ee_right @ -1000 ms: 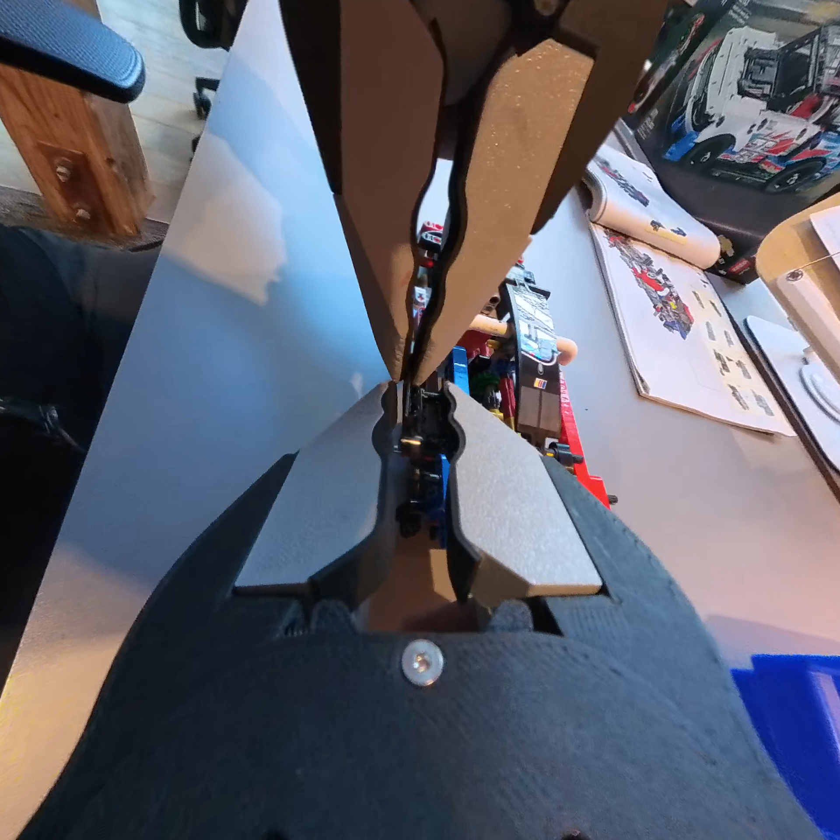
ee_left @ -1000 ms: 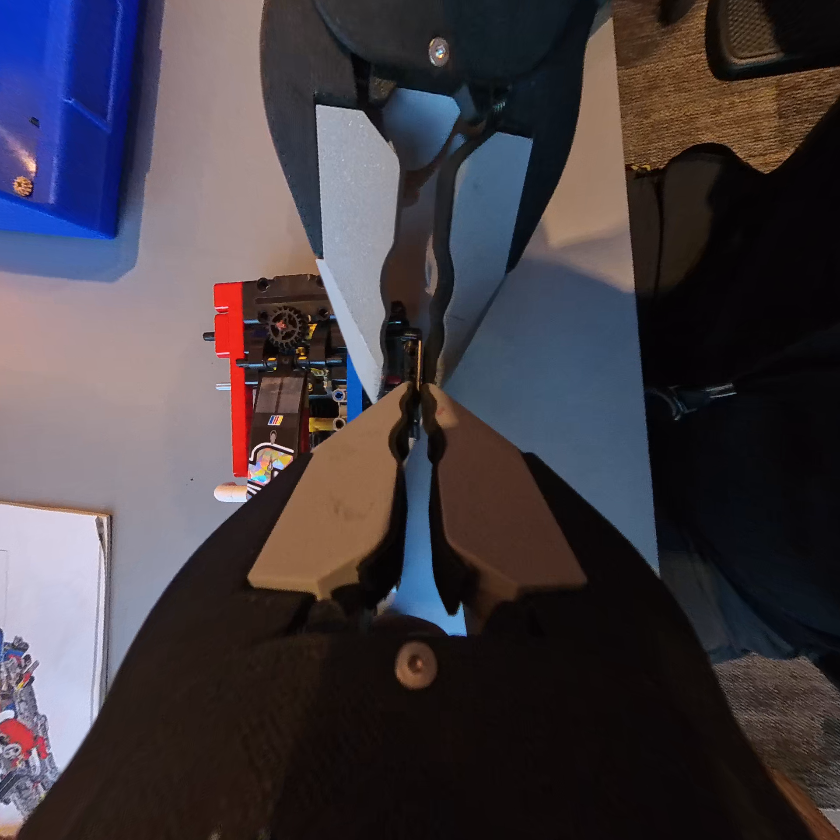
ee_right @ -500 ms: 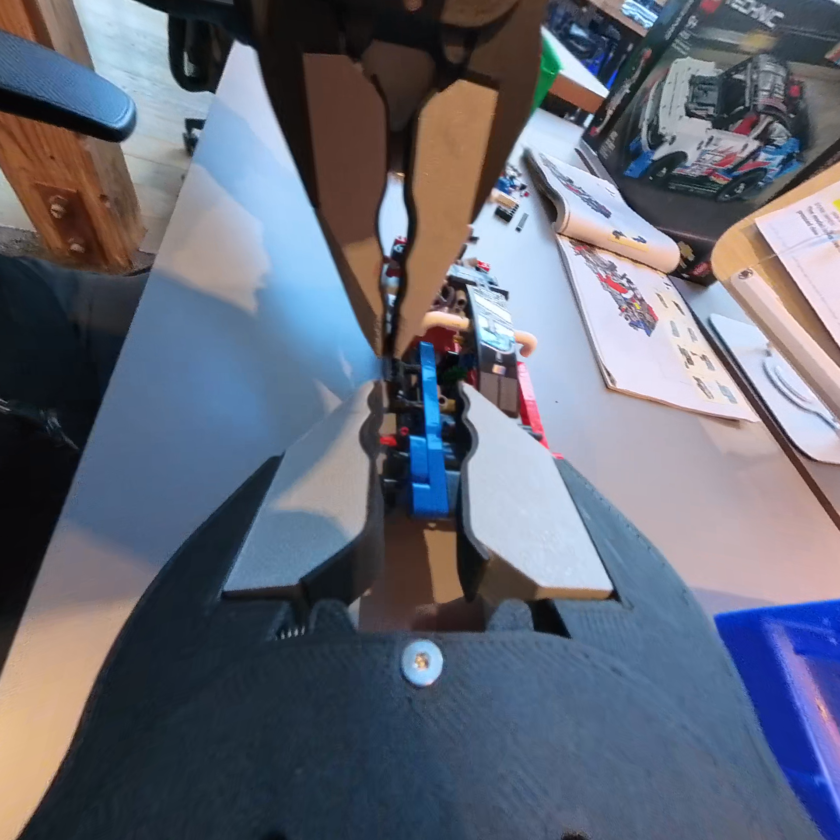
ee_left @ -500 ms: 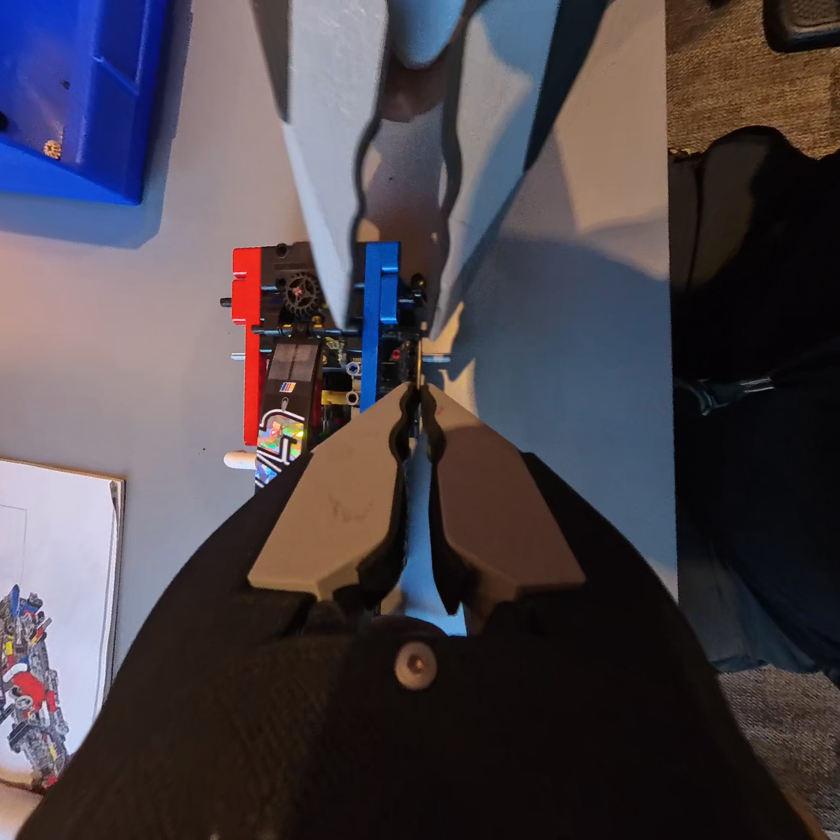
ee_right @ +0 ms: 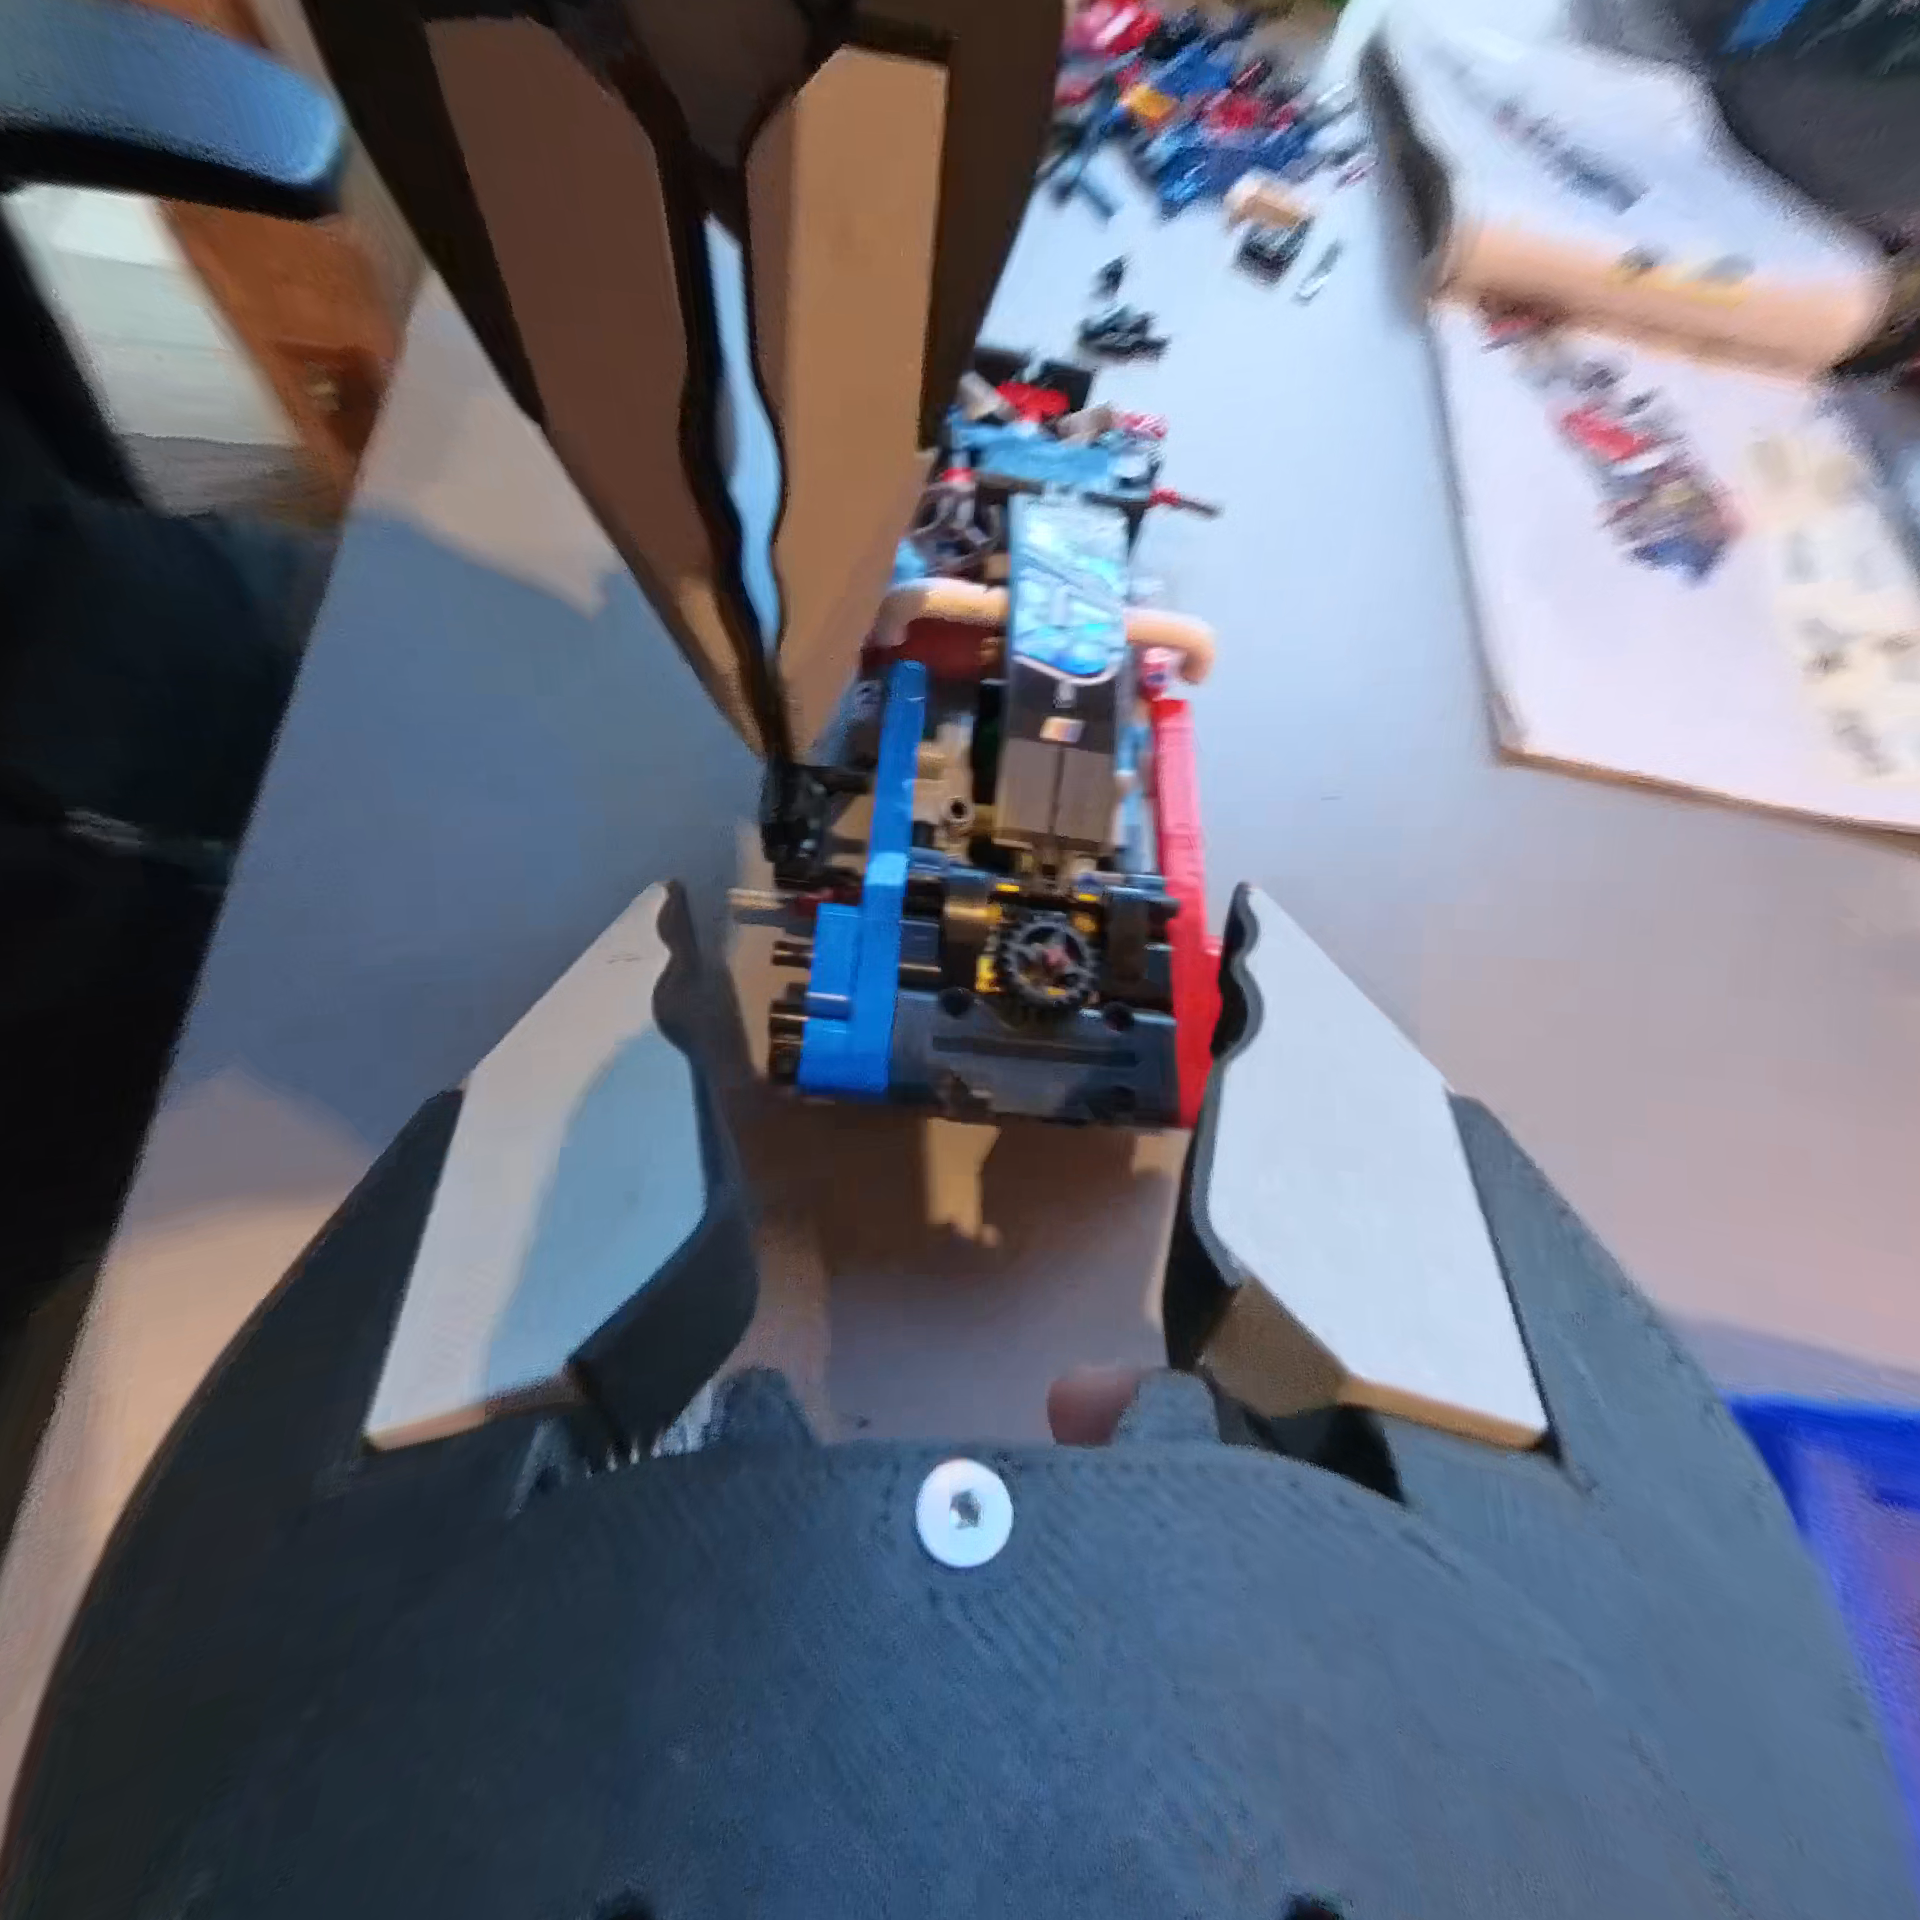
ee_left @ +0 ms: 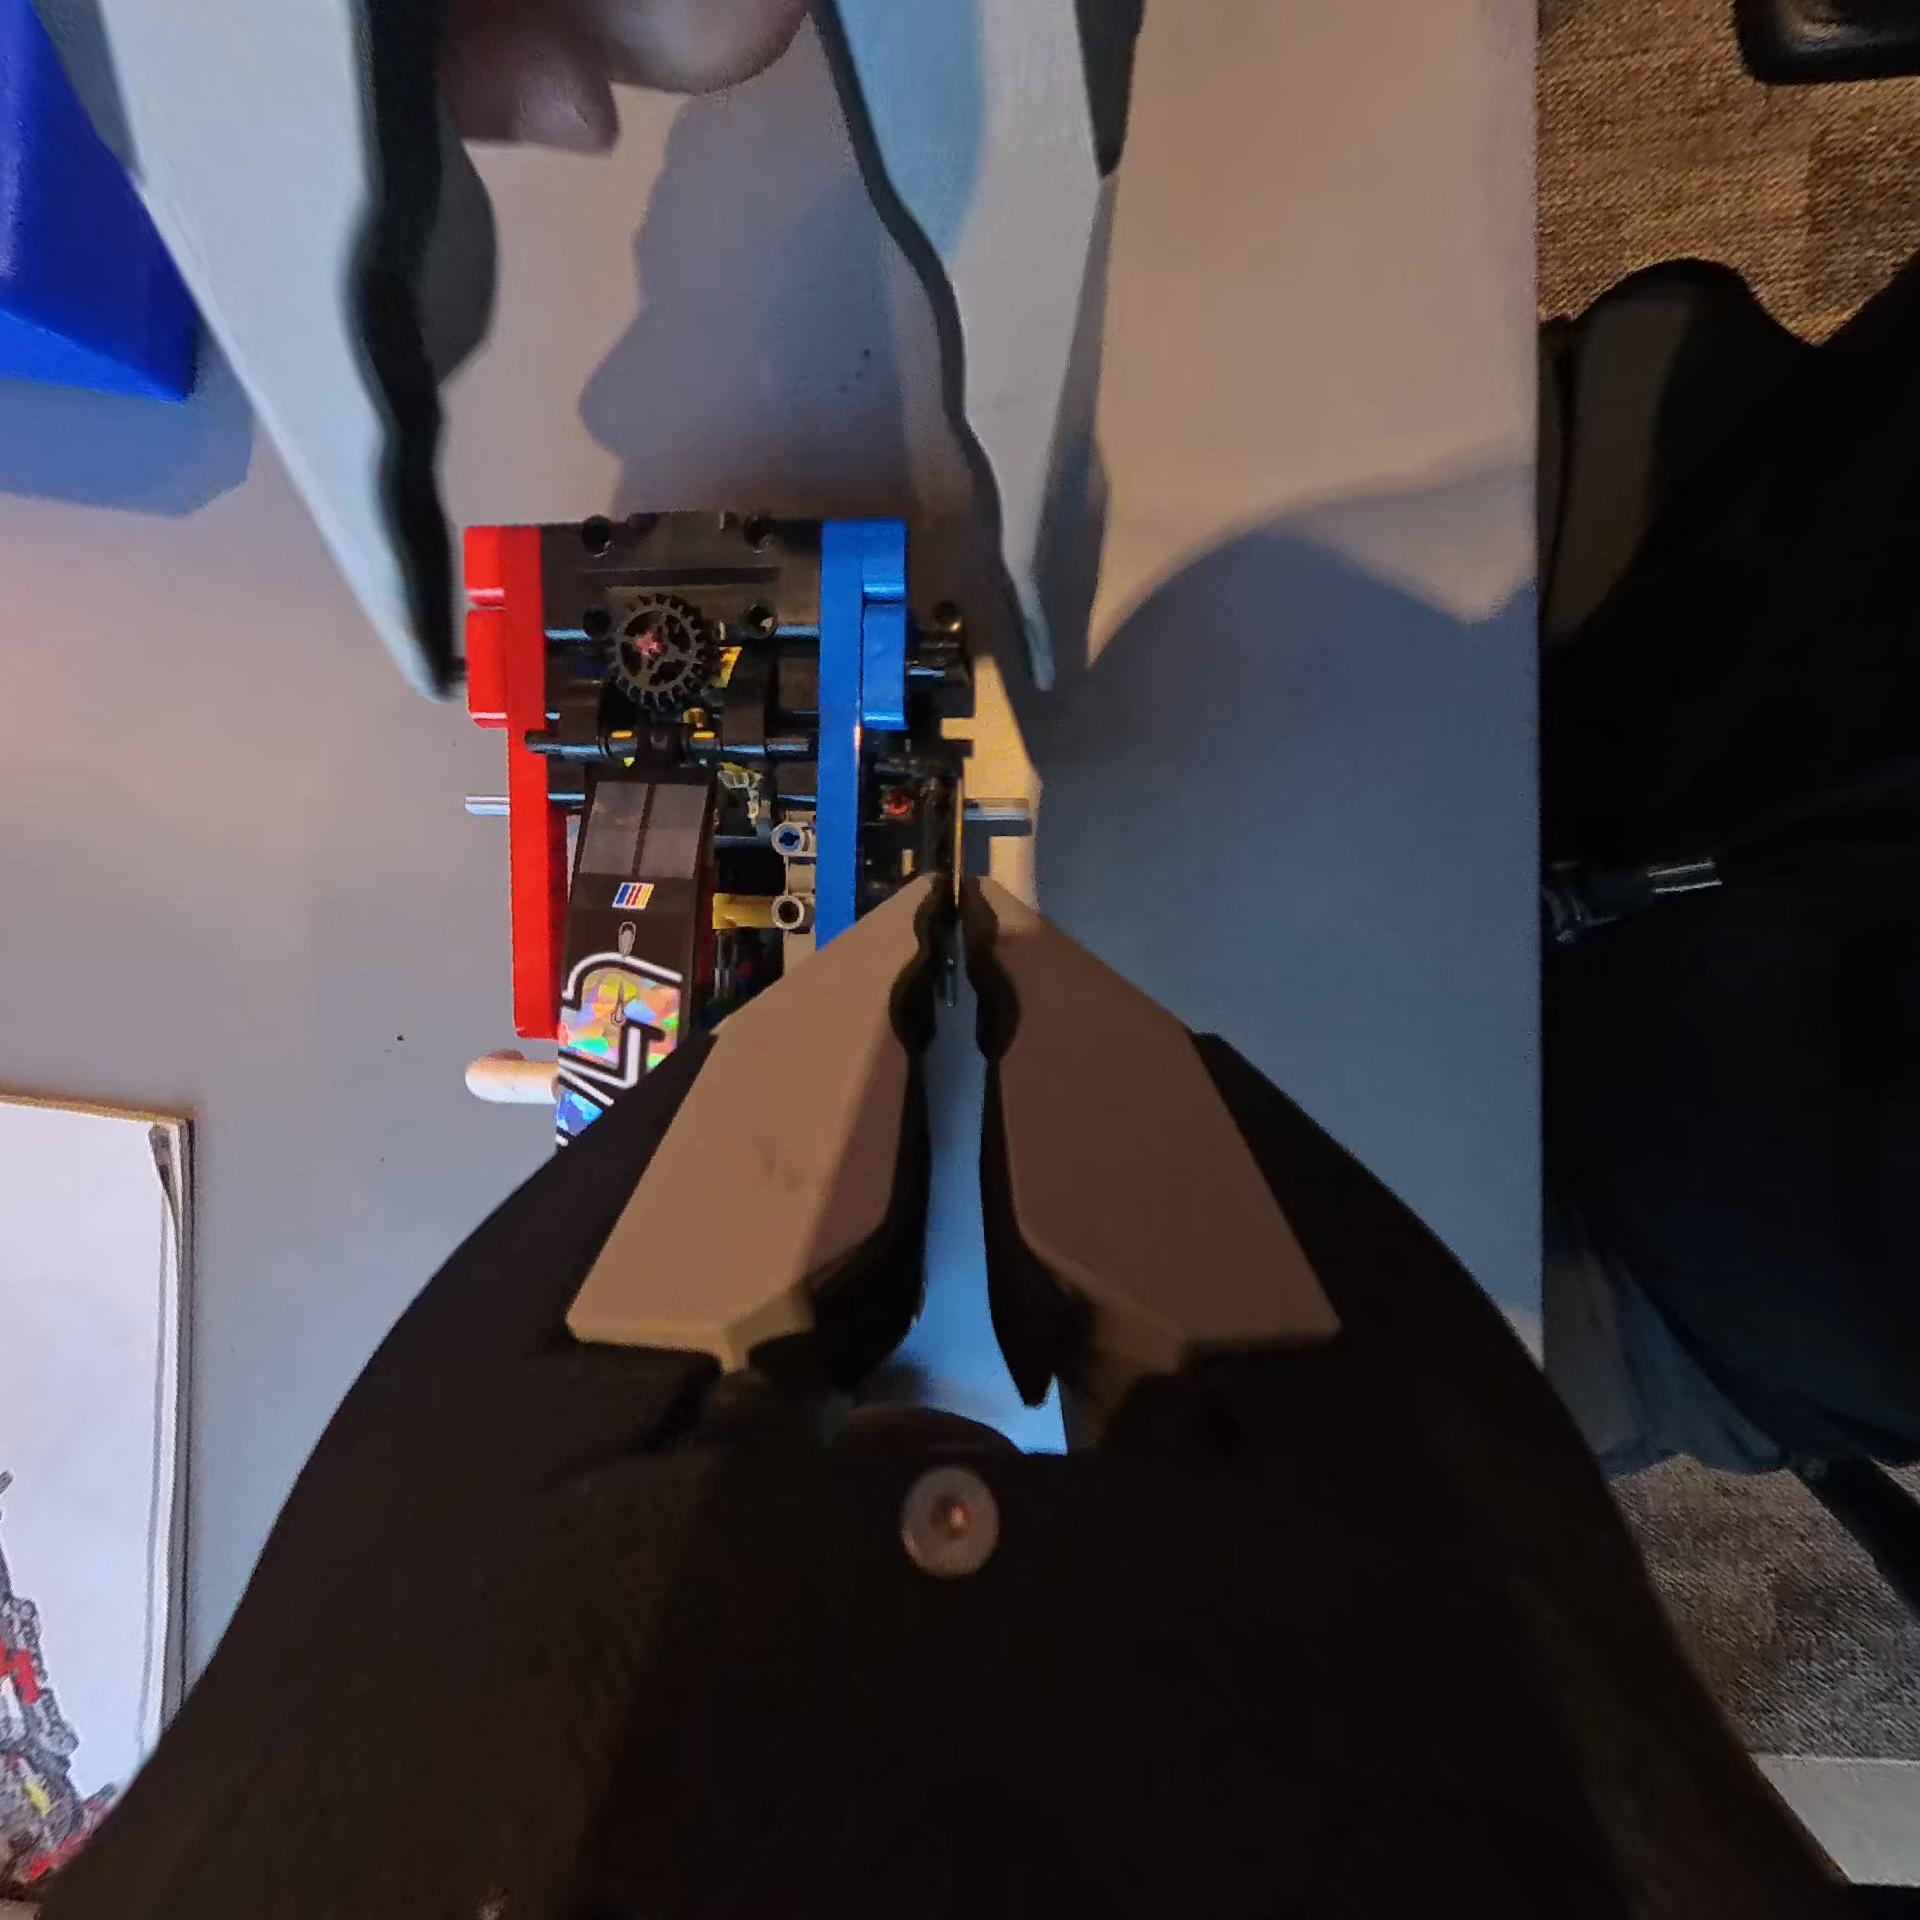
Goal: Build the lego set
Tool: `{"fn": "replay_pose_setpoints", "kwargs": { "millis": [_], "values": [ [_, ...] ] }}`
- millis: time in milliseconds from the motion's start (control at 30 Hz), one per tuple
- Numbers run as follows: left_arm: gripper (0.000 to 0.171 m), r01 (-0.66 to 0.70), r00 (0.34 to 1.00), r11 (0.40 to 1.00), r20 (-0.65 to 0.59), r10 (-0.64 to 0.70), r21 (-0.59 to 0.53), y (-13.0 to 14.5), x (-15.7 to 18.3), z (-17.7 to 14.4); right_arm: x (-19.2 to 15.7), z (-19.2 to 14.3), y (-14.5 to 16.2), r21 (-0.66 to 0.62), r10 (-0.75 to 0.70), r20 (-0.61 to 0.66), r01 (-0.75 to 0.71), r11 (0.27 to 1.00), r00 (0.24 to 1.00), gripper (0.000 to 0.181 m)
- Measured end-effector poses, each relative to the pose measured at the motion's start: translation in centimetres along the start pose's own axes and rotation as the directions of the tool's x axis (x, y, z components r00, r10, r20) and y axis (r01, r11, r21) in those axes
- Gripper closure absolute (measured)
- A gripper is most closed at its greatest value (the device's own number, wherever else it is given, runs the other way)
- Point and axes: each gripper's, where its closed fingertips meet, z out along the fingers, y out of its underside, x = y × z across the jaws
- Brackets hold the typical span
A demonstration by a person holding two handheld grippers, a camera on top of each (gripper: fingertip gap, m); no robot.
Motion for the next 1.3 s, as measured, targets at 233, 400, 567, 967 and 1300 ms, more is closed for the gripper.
{"fn": "replay_pose_setpoints", "kwargs": {
  "millis": [233,400,567,967,1300],
  "values": [
    [0.171,0.03,1.0,1.0,-0.003,-0.03,0.003,-0.4,-0.2,-0.2,0.7,2.3,0.3,-0.075,0.002,-0.036,-0.005,0.997,0.999,0.09],
    [0.171,0.044,0.999,0.999,-0.023,-0.044,-0.013,-0.3,-0.1,-0.1,0.8,2.2,1.2,-0.137,-0.05,-0.159,0.028,0.99,0.986,0.09],
    [0.171,0.057,0.997,0.998,-0.046,-0.058,-0.018,-0.4,-0.2,0.1,1.1,2.0,1.2,-0.13,-0.038,-0.172,0.016,0.991,0.984,0.094],
    [0.171,0.074,0.994,0.997,-0.075,-0.076,-0.029,-0.5,-0.8,0.2,1.7,2.0,1.1,-0.061,0.009,-0.115,-0.016,0.998,0.993,0.092],
    [0.171,0.094,0.992,0.995,-0.087,-0.096,-0.023,-0.6,-1.3,0.0,2.1,2.1,0.9,-0.019,0.03,-0.091,-0.031,0.999,0.995,0.092]
  ]
}}
